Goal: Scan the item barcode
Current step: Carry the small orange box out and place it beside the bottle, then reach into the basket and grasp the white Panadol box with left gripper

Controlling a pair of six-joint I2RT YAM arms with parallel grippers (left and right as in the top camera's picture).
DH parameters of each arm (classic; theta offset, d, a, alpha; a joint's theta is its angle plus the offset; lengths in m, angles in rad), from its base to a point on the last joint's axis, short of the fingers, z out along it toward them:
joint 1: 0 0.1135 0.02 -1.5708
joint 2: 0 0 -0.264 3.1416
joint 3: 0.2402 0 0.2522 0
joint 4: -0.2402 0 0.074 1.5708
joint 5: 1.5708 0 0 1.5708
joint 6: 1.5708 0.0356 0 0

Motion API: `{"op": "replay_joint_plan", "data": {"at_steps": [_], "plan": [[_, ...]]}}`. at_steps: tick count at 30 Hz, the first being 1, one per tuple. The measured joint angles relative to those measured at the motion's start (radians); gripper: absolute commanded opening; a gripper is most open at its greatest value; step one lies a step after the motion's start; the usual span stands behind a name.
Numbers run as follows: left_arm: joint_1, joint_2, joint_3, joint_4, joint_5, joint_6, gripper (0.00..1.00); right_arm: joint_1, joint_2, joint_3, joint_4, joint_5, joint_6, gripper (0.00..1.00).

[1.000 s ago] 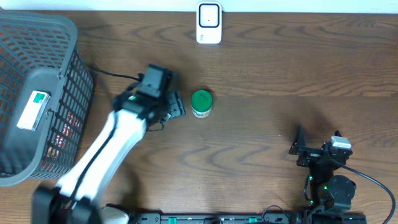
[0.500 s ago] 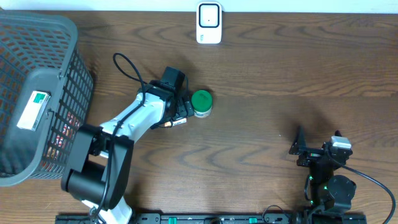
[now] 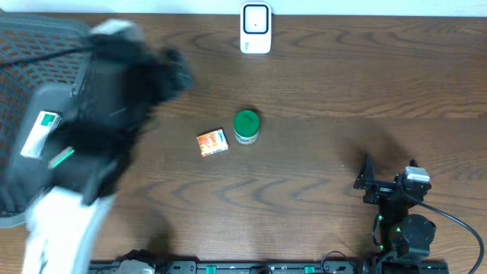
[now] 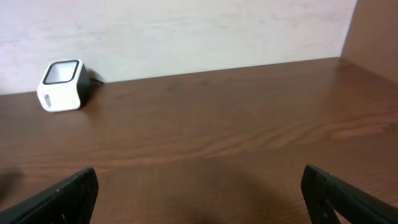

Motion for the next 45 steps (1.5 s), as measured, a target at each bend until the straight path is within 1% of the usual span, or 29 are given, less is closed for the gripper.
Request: {"op": "replay_joint_plan", "data": {"at_steps": [4,7,8,12,14,18,21,27,29,35,40,43,45], "plan": [[0.213,-0.072,0.122,-0.101,-0.074,-0.017,1.00,0.000,0.000,0.000,0.000,0.000,0.000,0.99],[0.417,-0.074,0.148,-0.189,-0.101,-0.048,0.99,0.000,0.000,0.000,0.000,0.000,0.000,0.99],[0.489,-0.062,0.147,-0.222,-0.113,-0.067,1.00,0.000,0.000,0.000,0.000,0.000,0.000,0.99],[0.676,0.029,0.146,-0.288,-0.097,-0.098,1.00,0.000,0.000,0.000,0.000,0.000,0.000,0.99],[0.731,0.093,0.146,-0.292,-0.079,-0.098,1.00,0.000,0.000,0.000,0.000,0.000,0.000,0.99],[0.774,0.206,0.143,-0.291,-0.058,-0.087,1.00,0.000,0.000,0.000,0.000,0.000,0.000,0.99],[0.788,0.281,0.143,-0.288,-0.049,-0.051,1.00,0.000,0.000,0.000,0.000,0.000,0.000,0.99],[0.792,0.420,0.143,-0.299,-0.047,0.092,1.00,0.000,0.000,0.000,0.000,0.000,0.000,0.99],[0.793,0.462,0.143,-0.318,-0.054,0.121,0.98,0.000,0.000,0.000,0.000,0.000,0.000,0.99],[0.794,0.541,0.143,-0.312,-0.067,0.212,0.98,0.000,0.000,0.000,0.000,0.000,0.000,0.99],[0.794,0.563,0.143,-0.265,-0.068,0.348,0.98,0.000,0.000,0.000,0.000,0.000,0.000,0.99],[0.795,0.574,0.143,-0.227,-0.063,0.467,0.98,0.000,0.000,0.000,0.000,0.000,0.000,0.99],[0.798,0.578,0.137,-0.207,-0.035,0.566,0.98,0.000,0.000,0.000,0.000,0.000,0.000,0.99]]}}
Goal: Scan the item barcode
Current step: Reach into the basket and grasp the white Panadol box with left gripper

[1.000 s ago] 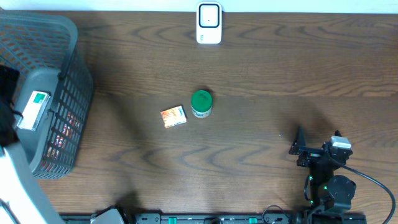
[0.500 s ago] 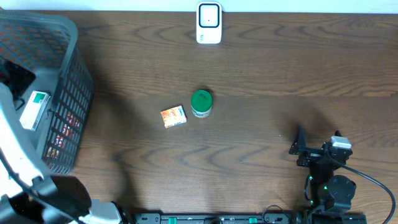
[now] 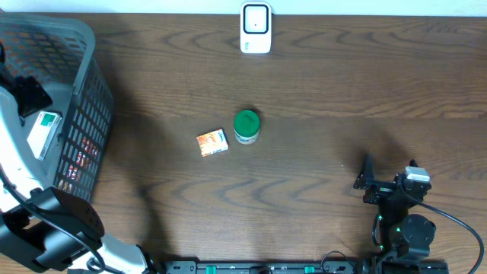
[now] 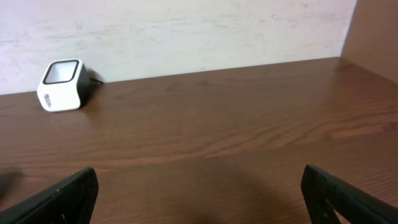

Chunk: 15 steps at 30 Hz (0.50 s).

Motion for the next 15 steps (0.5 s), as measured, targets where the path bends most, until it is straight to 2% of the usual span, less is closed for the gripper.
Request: {"op": "replay_joint_plan", "data": {"at_steps": [5,15], "plan": [[0.024,0.032,-0.019,0.035,0.081,0.171,0.98,0.000,0.000,0.000,0.000,0.000,0.000,0.99],[0.093,0.244,-0.032,0.060,0.172,0.312,0.98,0.000,0.000,0.000,0.000,0.000,0.000,0.99]]}}
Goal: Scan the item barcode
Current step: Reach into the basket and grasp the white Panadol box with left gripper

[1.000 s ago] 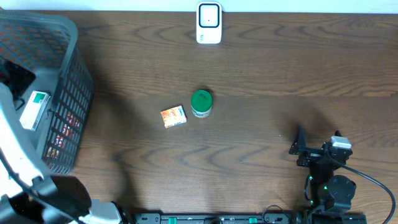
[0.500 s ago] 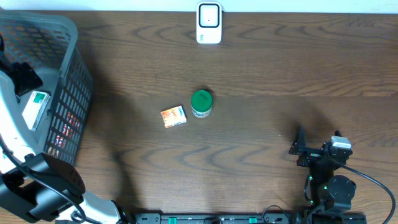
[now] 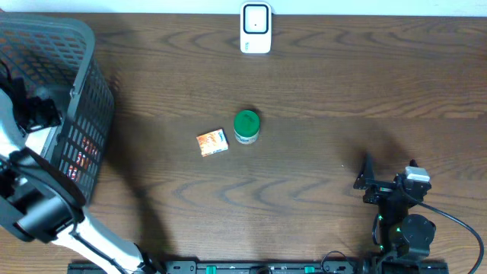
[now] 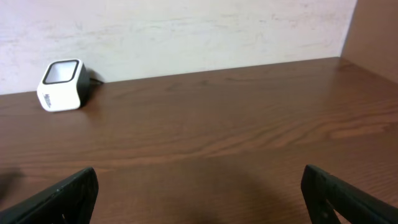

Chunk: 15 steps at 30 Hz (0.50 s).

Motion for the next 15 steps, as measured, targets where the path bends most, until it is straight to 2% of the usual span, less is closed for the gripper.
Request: {"op": "replay_joint_plan", "data": {"at_steps": [15], "plan": [[0.011,0.165,-0.003,0.088,0.020,0.103,0.98,0.000,0.000,0.000,0.000,0.000,0.000,0.99]]}}
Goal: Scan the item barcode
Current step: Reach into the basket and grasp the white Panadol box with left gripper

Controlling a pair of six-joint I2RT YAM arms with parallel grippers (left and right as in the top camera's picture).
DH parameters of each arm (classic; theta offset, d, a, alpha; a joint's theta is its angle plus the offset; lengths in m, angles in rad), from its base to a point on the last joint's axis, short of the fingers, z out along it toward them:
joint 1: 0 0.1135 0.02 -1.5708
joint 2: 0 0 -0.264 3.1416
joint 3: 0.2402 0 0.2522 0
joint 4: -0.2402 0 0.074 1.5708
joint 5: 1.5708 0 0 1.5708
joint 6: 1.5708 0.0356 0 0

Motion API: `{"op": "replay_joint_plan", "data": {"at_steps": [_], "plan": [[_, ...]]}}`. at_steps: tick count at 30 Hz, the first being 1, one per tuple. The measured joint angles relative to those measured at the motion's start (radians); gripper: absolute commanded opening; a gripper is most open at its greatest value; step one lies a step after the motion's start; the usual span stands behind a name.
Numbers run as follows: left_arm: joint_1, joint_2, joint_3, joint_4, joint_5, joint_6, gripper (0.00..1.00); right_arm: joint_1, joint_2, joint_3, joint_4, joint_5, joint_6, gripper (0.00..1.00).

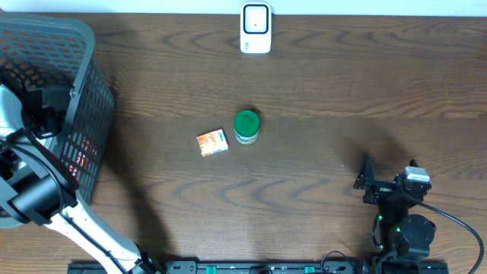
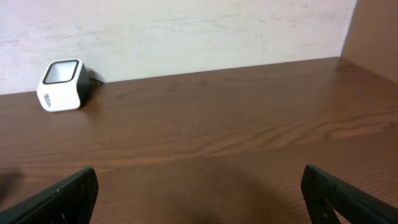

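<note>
The white barcode scanner (image 1: 256, 28) stands at the table's far edge, also in the right wrist view as the scanner (image 2: 61, 84). A small orange box (image 1: 212, 142) and a green-lidded can (image 1: 246, 126) lie mid-table. My left arm reaches into the grey basket (image 1: 84, 46) at the left; the left gripper (image 1: 42, 113) is down inside it, and its jaws are hidden among the dark parts. What it touches does not show. My right gripper (image 1: 386, 176) rests near the front right, open, with nothing between its fingers (image 2: 69, 191).
The basket's mesh wall (image 1: 93, 129) stands tall around the left arm, with some red-printed packaging showing through it. A pale wall runs behind the scanner. The right arm's base and cable sit at the front right.
The left gripper has shifted slightly toward the far right inside the basket. The right arm, box, can and scanner are unchanged.
The left arm was first a blur sweeping over the basket, where a white-and-green box lay. Then it hung over the basket's left side, the box still visible. Later the gripper was down inside the basket, hiding that box, and it stays there now.
</note>
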Motion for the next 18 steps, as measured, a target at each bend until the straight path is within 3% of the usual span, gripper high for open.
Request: {"op": "replay_joint_plan", "data": {"at_steps": [18], "plan": [[0.085,0.000,0.000,0.066,0.016,0.010,0.98,0.000,0.000,0.000,0.000,0.000,0.000,0.99]]}}
